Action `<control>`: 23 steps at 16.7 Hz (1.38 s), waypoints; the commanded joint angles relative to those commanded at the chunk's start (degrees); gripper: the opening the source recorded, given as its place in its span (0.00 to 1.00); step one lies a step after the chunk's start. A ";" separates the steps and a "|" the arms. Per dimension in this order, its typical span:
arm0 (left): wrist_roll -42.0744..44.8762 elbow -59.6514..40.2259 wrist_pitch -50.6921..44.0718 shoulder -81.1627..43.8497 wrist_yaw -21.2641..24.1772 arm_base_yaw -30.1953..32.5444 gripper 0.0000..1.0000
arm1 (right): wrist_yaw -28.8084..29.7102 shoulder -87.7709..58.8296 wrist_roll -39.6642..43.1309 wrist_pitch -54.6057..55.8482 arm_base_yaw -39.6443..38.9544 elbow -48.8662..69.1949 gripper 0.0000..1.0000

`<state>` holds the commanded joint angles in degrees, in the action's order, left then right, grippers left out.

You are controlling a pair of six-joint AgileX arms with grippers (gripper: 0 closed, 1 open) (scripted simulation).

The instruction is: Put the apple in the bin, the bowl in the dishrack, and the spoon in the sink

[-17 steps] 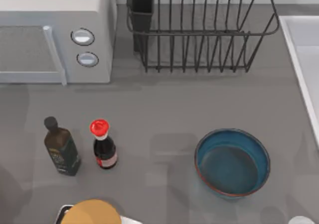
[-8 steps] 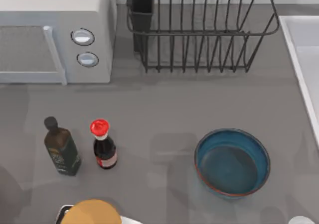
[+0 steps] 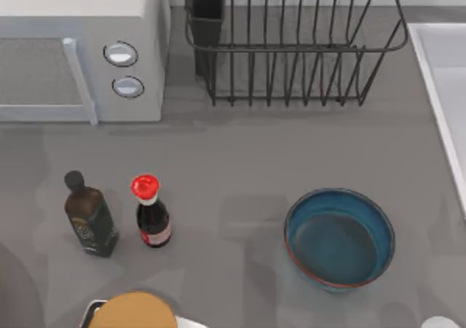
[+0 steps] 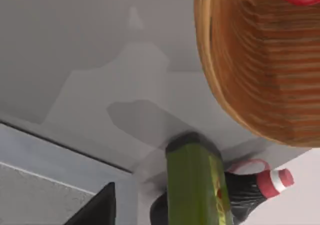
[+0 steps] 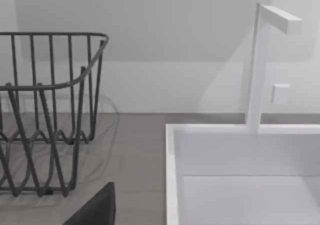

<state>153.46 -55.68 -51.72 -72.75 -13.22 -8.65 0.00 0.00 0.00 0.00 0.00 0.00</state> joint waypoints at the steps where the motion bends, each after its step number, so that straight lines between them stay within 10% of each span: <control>1: -6.55 1.45 2.63 3.21 1.28 -0.02 1.00 | 0.00 0.00 0.00 0.00 0.00 0.00 1.00; 15: -119.64 38.48 39.18 52.74 12.94 4.62 1.00 | 0.00 0.00 0.00 0.00 0.00 0.00 1.00; 23: -151.36 54.48 50.83 71.30 13.30 8.32 1.00 | 0.00 0.00 0.00 0.00 0.00 0.00 1.00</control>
<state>2.10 -1.21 -0.88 -1.45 0.08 -0.32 0.00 0.00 0.00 0.00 0.00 0.00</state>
